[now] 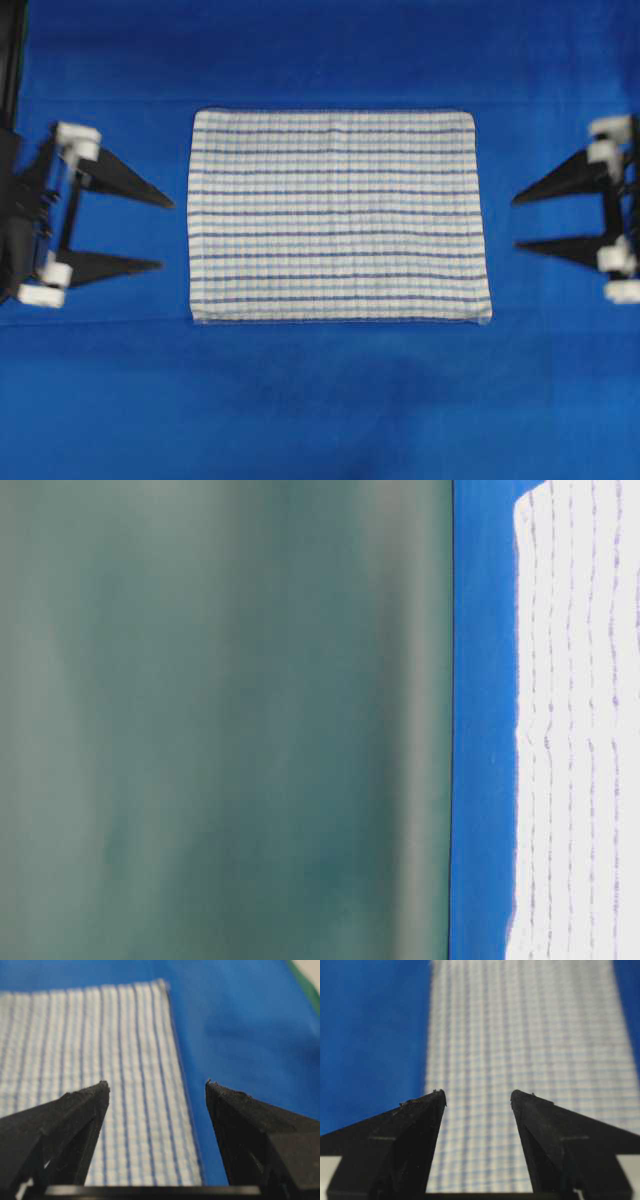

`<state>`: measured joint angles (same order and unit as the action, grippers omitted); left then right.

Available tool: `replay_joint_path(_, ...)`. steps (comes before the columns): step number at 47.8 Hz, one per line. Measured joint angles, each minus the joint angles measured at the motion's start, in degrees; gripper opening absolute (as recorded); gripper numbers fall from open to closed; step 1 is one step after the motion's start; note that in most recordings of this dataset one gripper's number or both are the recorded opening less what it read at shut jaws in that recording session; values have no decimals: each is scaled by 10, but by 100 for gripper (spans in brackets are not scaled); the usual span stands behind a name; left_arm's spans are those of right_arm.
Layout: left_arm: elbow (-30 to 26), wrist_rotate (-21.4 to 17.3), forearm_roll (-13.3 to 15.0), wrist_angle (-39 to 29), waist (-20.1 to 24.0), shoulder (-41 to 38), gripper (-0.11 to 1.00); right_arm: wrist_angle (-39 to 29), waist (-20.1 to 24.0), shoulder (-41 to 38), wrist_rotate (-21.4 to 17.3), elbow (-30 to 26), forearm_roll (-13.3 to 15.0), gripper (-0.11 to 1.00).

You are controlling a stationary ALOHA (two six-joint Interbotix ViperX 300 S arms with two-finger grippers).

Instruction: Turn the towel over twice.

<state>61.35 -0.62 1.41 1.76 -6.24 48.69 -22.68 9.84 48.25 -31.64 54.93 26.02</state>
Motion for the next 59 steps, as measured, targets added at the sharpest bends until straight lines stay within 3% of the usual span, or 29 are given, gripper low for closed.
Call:
replay_joint_path(11,4,-8,0,-65,37,76,70,-57,-18,87,0,2,39,61)
replay_joint_path(24,54,-39,0,-83,59,163,70,-65,-46,183,-9,61,47,60)
replay_joint_path(45,165,-18,0,-83,83,274,68,70,-112,229,-53,200,46,60)
replay_joint_path(59,172,-15,0,-83,83,276,68,100,-140,229,-58,215,46,58)
